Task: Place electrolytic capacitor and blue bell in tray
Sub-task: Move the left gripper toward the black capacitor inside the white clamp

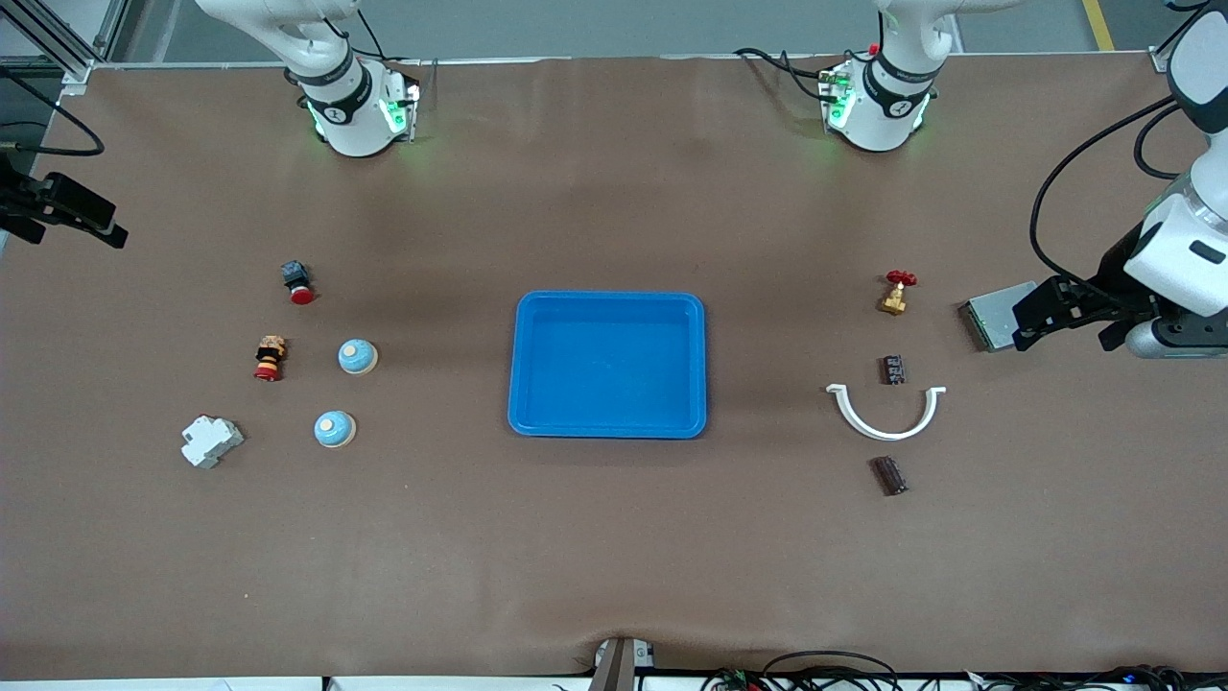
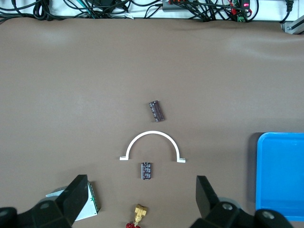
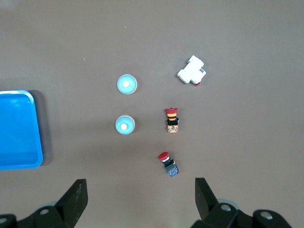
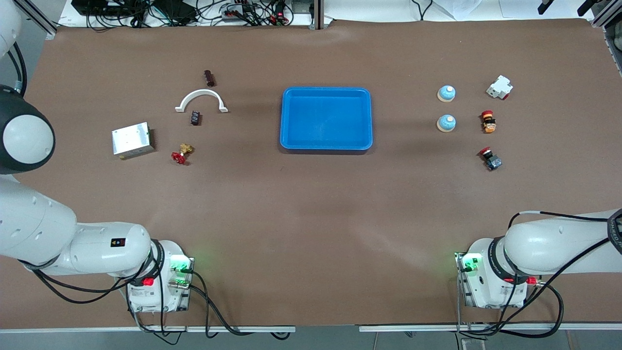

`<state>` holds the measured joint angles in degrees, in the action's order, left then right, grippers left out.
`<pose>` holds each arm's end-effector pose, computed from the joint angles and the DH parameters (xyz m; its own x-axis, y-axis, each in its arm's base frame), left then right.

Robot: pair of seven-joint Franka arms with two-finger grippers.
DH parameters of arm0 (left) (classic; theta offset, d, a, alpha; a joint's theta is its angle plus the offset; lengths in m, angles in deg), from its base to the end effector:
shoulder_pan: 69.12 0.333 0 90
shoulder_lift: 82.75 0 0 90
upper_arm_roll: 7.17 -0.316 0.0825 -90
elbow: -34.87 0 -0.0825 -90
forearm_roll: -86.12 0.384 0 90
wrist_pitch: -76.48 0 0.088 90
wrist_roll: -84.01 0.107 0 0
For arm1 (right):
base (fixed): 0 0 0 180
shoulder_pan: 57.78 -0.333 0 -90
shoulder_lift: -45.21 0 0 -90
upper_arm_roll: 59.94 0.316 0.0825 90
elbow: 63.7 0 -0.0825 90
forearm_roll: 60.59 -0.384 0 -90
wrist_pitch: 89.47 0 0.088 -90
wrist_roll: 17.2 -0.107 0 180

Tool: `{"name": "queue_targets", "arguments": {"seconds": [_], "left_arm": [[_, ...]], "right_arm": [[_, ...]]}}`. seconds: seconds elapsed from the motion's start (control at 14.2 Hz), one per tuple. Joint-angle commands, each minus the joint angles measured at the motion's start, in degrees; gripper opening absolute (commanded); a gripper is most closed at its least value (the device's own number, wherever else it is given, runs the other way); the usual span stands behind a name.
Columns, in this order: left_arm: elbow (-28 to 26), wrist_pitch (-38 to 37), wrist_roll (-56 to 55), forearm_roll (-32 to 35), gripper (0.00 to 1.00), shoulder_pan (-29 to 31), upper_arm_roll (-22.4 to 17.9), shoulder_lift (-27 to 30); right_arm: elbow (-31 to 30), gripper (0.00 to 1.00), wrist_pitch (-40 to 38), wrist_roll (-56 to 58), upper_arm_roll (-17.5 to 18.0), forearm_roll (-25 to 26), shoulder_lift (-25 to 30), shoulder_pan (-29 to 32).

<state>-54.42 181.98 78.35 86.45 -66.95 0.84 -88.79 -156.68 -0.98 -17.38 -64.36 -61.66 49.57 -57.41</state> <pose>0.6079 -0.0574 0.5958 0.9844 0.0003 0.1758 -0.0044 -0.9996 0.0264 0.5262 -0.0437 0.6388 0.9963 -0.0859 -0.0026 -0.0859 -0.9960 -0.0245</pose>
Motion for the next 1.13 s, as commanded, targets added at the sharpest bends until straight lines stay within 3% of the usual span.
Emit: {"name": "queue_targets", "arguments": {"seconds": [0.0, 0.56, 1.06], "left_arm": [[0.5, -1.2, 0.0, 0.5, 1.0, 0.0, 0.2, 0.0], [0.8, -1.2, 0.7, 0.9, 1.0, 0.4, 0.2, -1.3], [0.9, -1.2, 0.9, 0.9, 1.0, 1.4, -0.6, -6.4]], "right_arm": [[-0.5, 1.0, 0.2, -0.4, 0.5, -0.4, 0.6, 0.8], [-0.6, 1.0, 0.4, -0.4, 0.5, -0.4, 0.6, 0.8], [-0.6, 1.0, 0.6, -0.4, 0.5, -0.4, 0.6, 0.7]]}}
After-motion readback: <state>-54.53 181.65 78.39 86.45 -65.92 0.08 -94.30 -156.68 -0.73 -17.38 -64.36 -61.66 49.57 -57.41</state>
